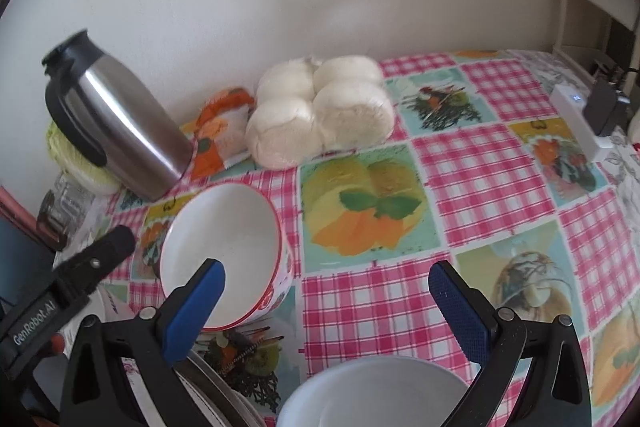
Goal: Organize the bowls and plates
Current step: 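Move the open left tool to the red-rimmed white bowl rim, then close the left tool on the red-rimmed white bowl rim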
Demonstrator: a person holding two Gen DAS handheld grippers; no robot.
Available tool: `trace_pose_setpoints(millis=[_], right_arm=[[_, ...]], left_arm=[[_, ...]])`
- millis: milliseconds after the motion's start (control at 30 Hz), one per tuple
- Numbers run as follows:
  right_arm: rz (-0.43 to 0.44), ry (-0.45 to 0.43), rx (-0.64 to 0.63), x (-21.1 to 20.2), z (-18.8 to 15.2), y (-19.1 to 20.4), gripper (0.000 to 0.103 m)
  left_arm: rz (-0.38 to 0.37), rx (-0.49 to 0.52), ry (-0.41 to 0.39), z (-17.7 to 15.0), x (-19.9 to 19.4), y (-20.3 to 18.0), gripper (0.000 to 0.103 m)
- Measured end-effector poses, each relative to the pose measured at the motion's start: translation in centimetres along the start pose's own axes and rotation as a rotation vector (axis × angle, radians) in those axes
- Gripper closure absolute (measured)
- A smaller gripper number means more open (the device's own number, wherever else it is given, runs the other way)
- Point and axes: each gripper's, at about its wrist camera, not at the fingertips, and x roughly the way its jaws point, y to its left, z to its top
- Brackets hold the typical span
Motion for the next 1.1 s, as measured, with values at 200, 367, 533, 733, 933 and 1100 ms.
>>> trace_pose_setpoints(millis=[200, 367, 533, 733, 933, 1100], right_arm=[[-0.010, 0.045, -0.003, 1.8, 0.0, 0.4, 0.005], [0.003, 0.067, -0.013, 2.7, 0.1, 0.9, 0.038], [0.050, 0.095, -0.010, 3.6, 0.0, 1.4, 0.063], [0.113, 0.131, -0.026, 4.6, -0.2, 2.1, 0.080], [0.102, 0.123, -0.042, 4.6, -0.2, 2.3, 0.081], [0.088, 0.100, -0.040, 3.9, 0.0, 2.1, 0.082]], left_arm=[[0.021, 0.009, 0.048, 0.0, 1.4, -0.2, 0.009], [0.016, 0.038, 0.089, -0.1, 2.8, -0.9, 0.037], [-0.004, 0.058, 0.140, -0.5, 4.2, -1.5, 0.056], [-0.023, 0.091, 0.177, -0.8, 5.1, -2.3, 0.081], [-0.015, 0.108, 0.155, -1.0, 5.1, -2.4, 0.088], [-0.037, 0.109, 0.131, -0.8, 4.5, -2.8, 0.088]])
